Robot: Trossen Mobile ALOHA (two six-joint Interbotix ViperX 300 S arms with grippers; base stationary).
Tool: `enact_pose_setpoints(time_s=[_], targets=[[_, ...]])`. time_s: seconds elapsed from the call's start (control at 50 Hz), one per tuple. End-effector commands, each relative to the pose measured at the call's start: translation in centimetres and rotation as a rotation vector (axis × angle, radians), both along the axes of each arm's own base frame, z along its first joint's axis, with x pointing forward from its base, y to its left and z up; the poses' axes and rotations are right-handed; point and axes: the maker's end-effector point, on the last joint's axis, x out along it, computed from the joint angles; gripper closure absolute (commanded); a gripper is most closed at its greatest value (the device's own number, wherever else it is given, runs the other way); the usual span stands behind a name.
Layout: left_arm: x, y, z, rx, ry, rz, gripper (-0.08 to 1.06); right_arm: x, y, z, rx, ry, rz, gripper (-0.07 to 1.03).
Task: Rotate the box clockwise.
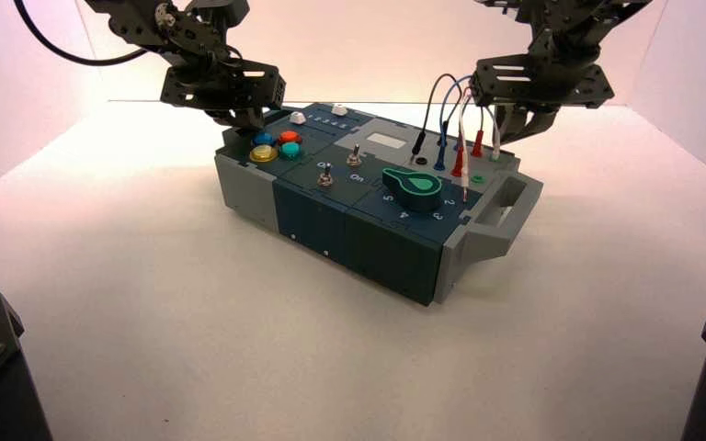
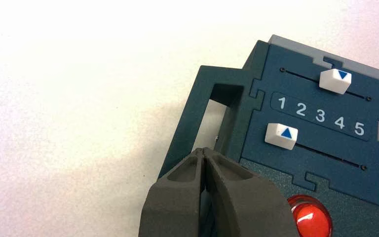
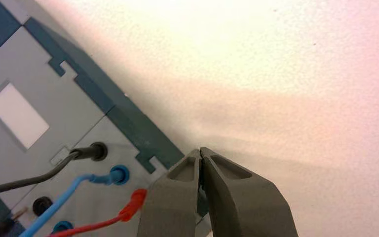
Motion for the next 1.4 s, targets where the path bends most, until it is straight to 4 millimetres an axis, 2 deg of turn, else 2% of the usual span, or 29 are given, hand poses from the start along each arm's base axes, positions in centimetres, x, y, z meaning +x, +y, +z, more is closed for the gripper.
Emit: enact_pose_setpoints(time_s=[0.02, 0.56, 0.78, 0.86, 0.92, 1.1, 1.4], targets=[[1.2, -0.5, 1.4, -0.011, -0.045, -0.007, 1.01, 0.9, 0.8, 1.3, 0.018, -0.039, 0.005, 0.98], [2.8, 0.2, 2.5, -0.007, -0.084, 0.004, 1.01, 0.6, 1.7, 1.7, 0.021, -0.026, 0.024, 0.98], [3.2, 0.1, 2.7, -0.011, -0.090, 0.005, 1.01, 1.0, 4.1, 2.7, 0.035, -0.048, 0.075, 0.98], [3.2, 0.1, 2.7, -0.010, -0.091, 0.004, 1.01, 1.2, 4.4, 2.7, 0.036, -0.044, 0.078, 0.98], [3.1, 0.1, 2.6, -0.009, -0.088, 0.004, 1.01, 1.2, 4.6, 1.9, 0.026, -0.010, 0.080, 0.98], [2.8, 0.2, 2.5, -0.006, -0.081, 0.003, 1.01, 1.6, 4.3, 1.4, 0.020, 0.009, 0.068, 0.98], [2.3, 0.3, 2.1, 0.001, -0.067, 0.000, 1.01, 3.4, 1.2, 2.4, 0.010, -0.023, -0.001, 0.98]])
